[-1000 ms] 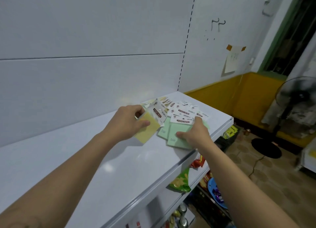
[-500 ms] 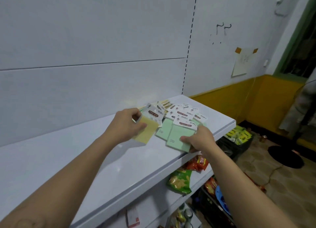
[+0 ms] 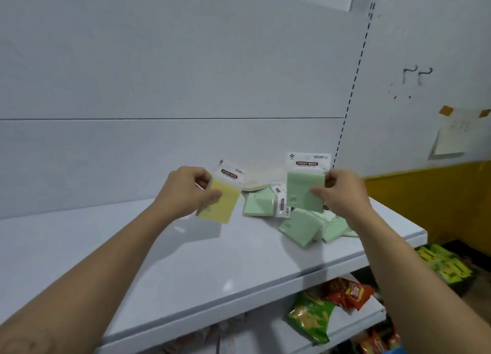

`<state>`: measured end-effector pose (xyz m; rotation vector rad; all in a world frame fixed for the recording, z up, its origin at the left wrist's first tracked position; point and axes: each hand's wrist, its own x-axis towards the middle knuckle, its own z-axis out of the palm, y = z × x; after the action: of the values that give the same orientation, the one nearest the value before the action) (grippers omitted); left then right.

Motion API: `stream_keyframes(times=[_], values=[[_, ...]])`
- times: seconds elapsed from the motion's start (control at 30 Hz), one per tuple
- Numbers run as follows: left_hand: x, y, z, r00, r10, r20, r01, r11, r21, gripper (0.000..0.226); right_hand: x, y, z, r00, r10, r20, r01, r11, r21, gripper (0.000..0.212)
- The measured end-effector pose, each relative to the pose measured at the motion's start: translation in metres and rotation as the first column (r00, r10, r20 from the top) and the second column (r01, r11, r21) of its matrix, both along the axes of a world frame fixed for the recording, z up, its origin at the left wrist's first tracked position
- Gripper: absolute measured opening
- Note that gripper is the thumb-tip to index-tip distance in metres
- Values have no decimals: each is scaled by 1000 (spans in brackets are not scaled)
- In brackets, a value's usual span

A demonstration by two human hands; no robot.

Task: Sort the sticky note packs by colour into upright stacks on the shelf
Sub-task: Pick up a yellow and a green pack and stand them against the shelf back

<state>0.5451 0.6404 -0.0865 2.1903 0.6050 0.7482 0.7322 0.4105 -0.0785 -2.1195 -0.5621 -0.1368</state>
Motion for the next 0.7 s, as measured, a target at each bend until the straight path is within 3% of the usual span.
stream_keyframes(times=[0.17,0.7], values=[[-33,17,4,995,94,36,-92,994,-53,18,-4,27,7,994,109,19,-109,994,23,11],[-163,80,20,904,421,79,-423,906,2,20,-64,148,11,894,448,26,-448,888,99,13]])
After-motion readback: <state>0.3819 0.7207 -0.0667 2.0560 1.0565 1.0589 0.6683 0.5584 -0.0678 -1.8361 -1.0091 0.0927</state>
